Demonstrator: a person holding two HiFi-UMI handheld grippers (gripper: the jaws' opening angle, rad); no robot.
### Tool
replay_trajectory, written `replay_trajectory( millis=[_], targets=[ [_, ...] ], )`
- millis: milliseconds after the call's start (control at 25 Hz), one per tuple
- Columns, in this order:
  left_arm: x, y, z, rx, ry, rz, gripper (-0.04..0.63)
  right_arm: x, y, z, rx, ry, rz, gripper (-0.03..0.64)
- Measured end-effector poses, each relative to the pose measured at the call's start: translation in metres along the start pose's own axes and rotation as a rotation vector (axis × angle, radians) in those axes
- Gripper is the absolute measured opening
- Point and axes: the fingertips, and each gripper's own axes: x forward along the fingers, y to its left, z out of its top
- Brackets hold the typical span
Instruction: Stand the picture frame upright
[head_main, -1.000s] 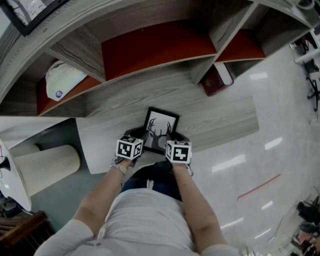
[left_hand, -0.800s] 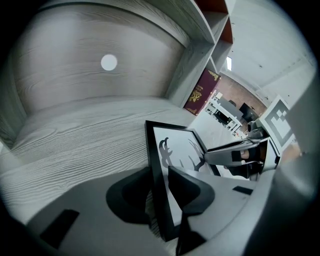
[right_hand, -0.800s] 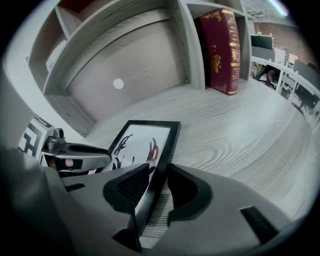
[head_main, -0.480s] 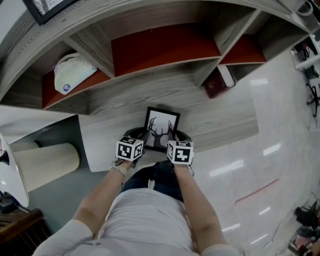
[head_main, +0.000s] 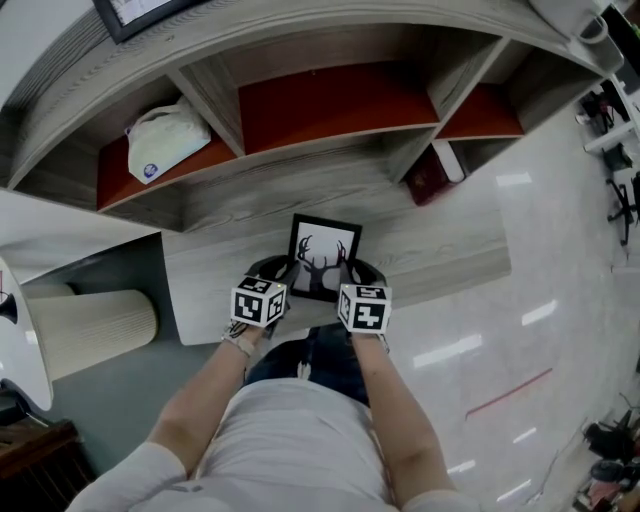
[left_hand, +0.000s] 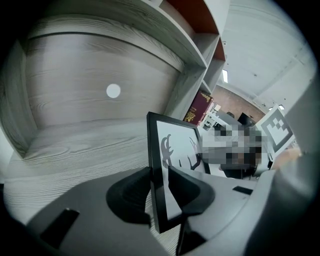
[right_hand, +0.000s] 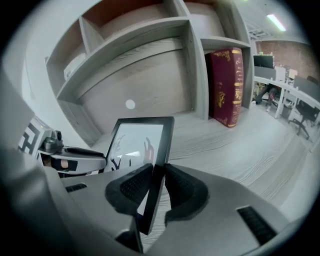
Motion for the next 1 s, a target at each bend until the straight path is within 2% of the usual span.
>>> replay_trajectory(
  millis=[680, 1000],
  targets=[
    [-0.037, -0.022, 0.063, 0.055, -0.146, 0.010, 0.110, -0.047, 0.009, 0.087, -0.129, -0.181, 0.012, 0.081],
    [-0.067, -0.038, 0.107, 0.099, -0.235, 0.012, 0.110, -0.077, 0.017, 0.130, -0.167, -0.264, 0.039, 0.080]
  ],
)
